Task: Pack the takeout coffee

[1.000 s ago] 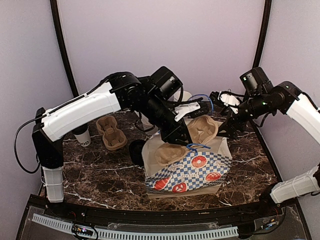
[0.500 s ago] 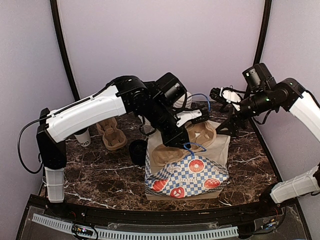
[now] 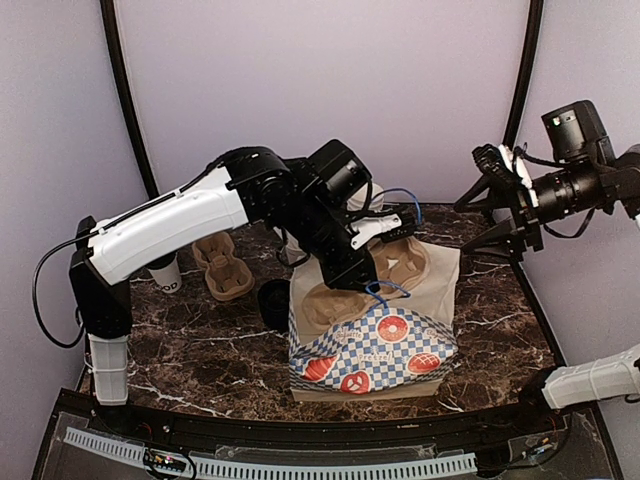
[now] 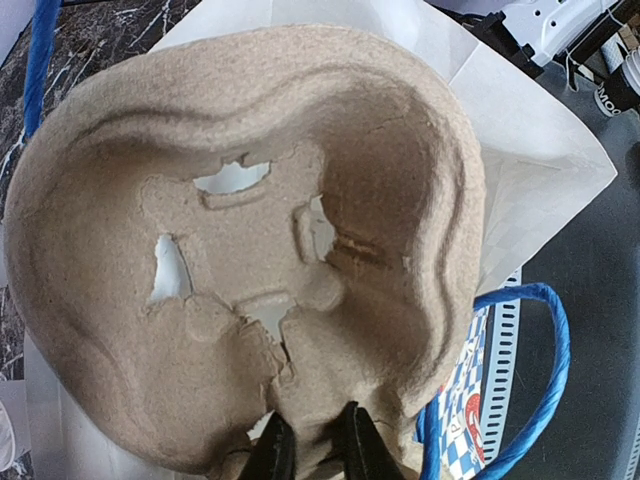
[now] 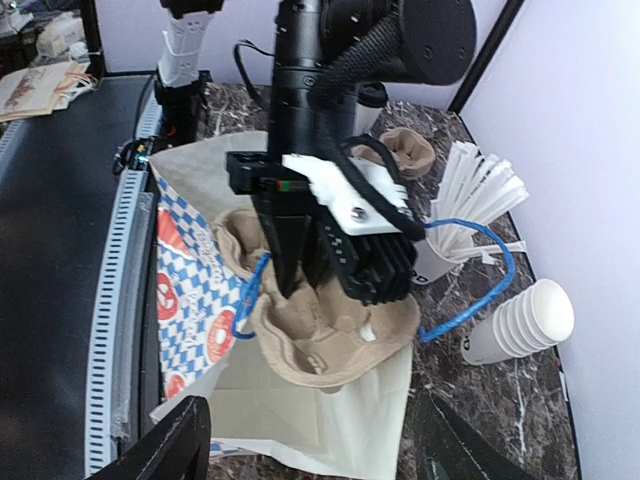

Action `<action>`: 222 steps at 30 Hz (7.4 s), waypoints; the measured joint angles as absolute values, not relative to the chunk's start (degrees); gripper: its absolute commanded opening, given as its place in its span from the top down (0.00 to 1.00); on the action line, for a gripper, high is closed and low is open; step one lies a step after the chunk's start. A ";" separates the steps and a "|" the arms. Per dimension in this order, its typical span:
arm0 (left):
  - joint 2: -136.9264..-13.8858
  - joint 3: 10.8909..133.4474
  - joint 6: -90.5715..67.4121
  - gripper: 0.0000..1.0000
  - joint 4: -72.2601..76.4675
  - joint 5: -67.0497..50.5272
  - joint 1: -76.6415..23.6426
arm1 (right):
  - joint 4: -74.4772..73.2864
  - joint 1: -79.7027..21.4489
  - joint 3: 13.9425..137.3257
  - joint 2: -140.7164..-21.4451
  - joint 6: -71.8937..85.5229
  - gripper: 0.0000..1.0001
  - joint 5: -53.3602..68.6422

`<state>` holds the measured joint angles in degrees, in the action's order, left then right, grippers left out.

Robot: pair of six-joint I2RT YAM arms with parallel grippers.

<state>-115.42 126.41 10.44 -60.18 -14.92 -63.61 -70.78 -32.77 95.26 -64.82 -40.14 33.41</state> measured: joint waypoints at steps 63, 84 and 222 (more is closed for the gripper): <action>-112.05 115.83 9.30 0.83 -62.04 -15.84 -67.59 | -73.97 -56.14 100.71 -71.81 -42.94 0.42 31.83; -117.25 113.99 3.90 0.83 -63.66 -11.05 -69.60 | -70.19 -41.56 96.77 -64.27 -40.47 0.38 26.94; -70.26 75.40 -6.35 0.32 -25.67 -12.34 -50.35 | -58.74 -31.92 78.78 -62.48 -38.26 0.95 27.62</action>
<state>-70.26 75.40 -6.35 -25.67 -12.34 -50.35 -58.74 -31.92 78.78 -62.48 -38.26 27.62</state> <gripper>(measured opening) 0.681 0.013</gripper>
